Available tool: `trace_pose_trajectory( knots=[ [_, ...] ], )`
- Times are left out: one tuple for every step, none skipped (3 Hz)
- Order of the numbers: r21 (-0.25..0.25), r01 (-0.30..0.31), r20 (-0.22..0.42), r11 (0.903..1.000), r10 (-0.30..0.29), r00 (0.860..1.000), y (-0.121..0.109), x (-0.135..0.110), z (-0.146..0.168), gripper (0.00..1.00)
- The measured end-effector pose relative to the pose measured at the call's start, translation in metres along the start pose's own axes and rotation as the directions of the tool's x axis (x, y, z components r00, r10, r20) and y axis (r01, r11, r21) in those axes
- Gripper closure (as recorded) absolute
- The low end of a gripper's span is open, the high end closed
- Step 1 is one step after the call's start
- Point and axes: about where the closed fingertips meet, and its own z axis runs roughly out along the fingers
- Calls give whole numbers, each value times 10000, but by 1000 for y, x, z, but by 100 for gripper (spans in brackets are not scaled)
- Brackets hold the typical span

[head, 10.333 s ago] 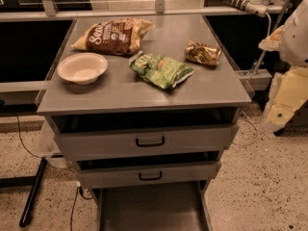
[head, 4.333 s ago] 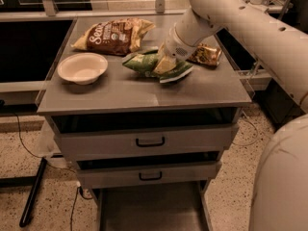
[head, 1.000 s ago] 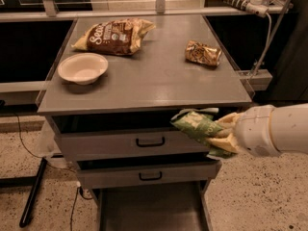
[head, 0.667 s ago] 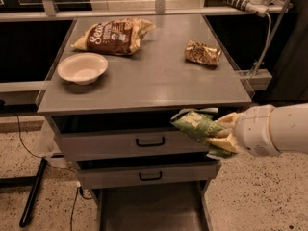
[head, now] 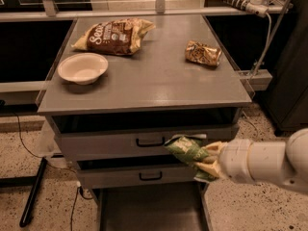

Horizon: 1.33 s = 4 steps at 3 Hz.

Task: Place green jalapeno chip bag into bottom drawer

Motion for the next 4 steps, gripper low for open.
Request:
trace_pose_trajectory(
  knots=[
    [139,-472,685,9988,461,9966,20,54,40,100],
    [172,-594,1098,9981,571,9923,28,102,74,100],
    [69,-828,965,9965,817,9920,25,148,108,100],
    [-581,-370,725,9976,411,9965,10,184,137,100]
  ],
)
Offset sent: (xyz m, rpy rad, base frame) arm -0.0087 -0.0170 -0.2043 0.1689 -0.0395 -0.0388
